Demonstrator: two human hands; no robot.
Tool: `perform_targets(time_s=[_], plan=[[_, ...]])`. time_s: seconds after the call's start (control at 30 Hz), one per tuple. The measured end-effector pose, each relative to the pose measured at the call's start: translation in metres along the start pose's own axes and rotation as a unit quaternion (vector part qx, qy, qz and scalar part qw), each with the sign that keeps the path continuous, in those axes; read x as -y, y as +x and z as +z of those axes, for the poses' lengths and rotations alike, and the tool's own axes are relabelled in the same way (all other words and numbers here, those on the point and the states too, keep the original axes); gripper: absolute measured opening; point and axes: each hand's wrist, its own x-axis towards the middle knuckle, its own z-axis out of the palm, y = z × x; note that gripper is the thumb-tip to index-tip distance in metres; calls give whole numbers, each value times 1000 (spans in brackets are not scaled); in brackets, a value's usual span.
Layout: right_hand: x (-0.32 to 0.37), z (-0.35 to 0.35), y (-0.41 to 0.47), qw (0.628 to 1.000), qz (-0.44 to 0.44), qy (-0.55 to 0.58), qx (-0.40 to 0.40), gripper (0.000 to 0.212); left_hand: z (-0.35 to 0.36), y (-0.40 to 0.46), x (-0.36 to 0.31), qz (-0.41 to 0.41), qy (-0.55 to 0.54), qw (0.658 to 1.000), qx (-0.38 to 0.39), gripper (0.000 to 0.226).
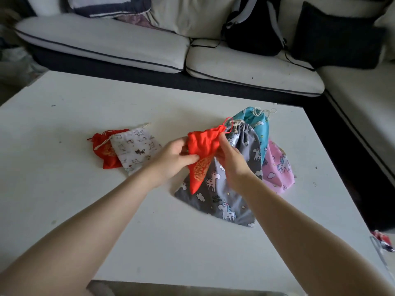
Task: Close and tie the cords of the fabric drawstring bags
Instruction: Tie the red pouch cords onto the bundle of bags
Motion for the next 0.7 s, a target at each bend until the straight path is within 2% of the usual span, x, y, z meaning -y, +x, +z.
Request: perform_targets(time_s=[0.13, 0.2, 0.27, 0.37, 0.57, 0.7], plan=[[20, -21, -36, 998, -43, 41, -9, 27, 19, -11, -15, -10, 63, 998, 20, 8], [24, -29, -50, 996, -41, 82, -7, 23, 27, -19, -20, -15, 115, 993, 21, 13], [25, -36, -60, 992, -42, 119, -6, 22, 31, -26, -23, -19, 164, 986, 20, 12], [25, -51, -80, 993, -43, 111, -8, 27, 41, -38, -35, -3, 196, 981, 17, 5], [35, -79, -105, 991, -53, 92, -84, 27, 61, -53, -60, 47, 131, 989, -49, 18], [42, -97, -115, 981, -58, 175, -66, 27, 72, -58, -69, 48, 50, 995, -65, 21]])
